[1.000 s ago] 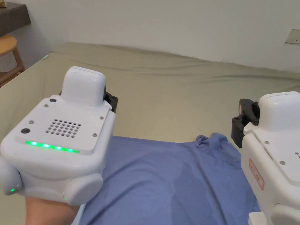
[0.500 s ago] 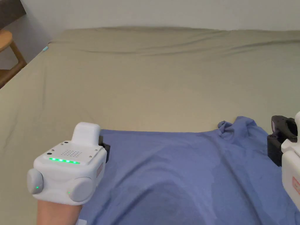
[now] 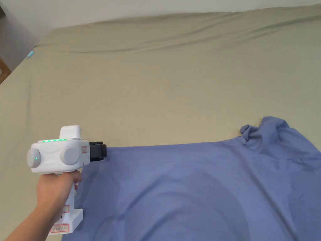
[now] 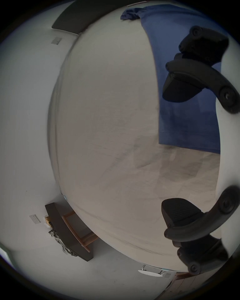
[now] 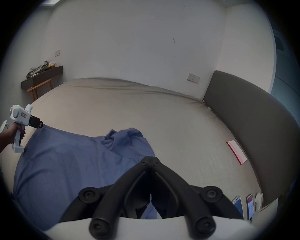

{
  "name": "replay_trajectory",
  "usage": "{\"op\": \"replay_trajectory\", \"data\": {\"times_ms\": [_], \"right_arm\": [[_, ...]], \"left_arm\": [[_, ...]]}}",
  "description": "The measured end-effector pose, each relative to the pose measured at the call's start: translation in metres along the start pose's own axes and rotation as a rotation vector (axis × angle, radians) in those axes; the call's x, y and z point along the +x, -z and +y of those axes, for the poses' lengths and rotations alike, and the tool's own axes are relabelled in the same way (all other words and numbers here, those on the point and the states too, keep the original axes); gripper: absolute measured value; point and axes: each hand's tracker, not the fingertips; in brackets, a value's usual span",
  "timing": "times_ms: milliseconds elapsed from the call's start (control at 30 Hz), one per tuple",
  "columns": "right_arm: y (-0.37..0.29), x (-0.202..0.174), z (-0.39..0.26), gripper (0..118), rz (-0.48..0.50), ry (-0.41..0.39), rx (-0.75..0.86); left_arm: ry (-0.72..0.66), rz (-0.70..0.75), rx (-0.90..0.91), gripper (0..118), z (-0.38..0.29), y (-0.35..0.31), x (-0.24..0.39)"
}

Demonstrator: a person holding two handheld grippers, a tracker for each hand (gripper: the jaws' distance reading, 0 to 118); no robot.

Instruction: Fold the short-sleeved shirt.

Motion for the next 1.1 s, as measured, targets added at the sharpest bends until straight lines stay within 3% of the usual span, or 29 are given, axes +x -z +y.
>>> {"op": "replay_trajectory", "data": {"times_ms": [33,100,167,200,267,300,333,467,633,667,700,733,767,800,867,933,1100], "right_arm": [[-0.001,-0.001,-0.001,0,-0.002,0.007,-0.01],[0.005,0.001,-0.004,0,-0.005,0.007,-0.03],[0.01,0.0,-0.006,0,-0.003,0.002,-0.048],[0.013,0.001,-0.007,0,0.001,0.005,-0.054],[0.017,0.002,-0.007,0,0.012,0.017,-0.064],[0.019,0.001,-0.006,0,0.016,0.019,-0.07],[0.022,0.002,-0.005,0,0.024,0.017,-0.079],[0.027,0.011,0.004,0,0.04,0.005,-0.089],[0.045,0.024,0.03,2,0.093,0.013,-0.114],[0.051,0.025,0.033,17,0.097,0.014,-0.119],[0.059,0.025,0.037,42,0.099,0.02,-0.132],[0.07,0.026,0.04,87,0.128,0.037,-0.18],[0.082,0.026,0.042,111,0.152,0.043,-0.234],[0.098,0.026,0.042,117,0.168,0.059,-0.283],[0.118,0.027,0.043,114,0.176,0.071,-0.324],[0.15,0.029,0.043,114,0.114,0.075,-0.402],[0.21,0.026,0.022,113,0.085,0.178,-0.591]], "left_arm": [[0.005,-0.001,-0.019,88,0.001,0.002,0.004],[0.012,-0.028,-0.034,83,-0.001,0.006,0.012],[0.018,-0.063,0.025,63,-0.01,-0.008,0.027],[0.066,-0.092,0.018,49,-0.011,-0.01,0.035],[0.179,-0.12,0.016,4,-0.014,-0.019,0.05],[0.235,-0.027,0.006,2,-0.015,-0.021,0.06],[0.266,-0.025,0.011,2,-0.014,-0.025,0.062],[0.121,-0.093,0.087,2,-0.011,-0.064,0.048],[0.16,-0.119,0.271,2,-0.016,-0.146,0.034],[0.18,-0.118,0.301,2,-0.017,-0.158,0.028],[0.195,-0.108,0.335,2,-0.021,-0.172,0.027],[0.209,-0.104,0.355,2,-0.025,-0.186,0.025],[0.221,-0.106,0.363,2,-0.029,-0.195,0.024],[0.223,-0.107,0.371,2,-0.031,-0.2,0.021],[0.229,-0.105,0.38,2,-0.039,-0.214,0.017],[0.239,-0.106,0.392,2,-0.046,-0.221,0.015],[0.249,-0.1,0.369,2,-0.057,-0.22,0.012]]}}
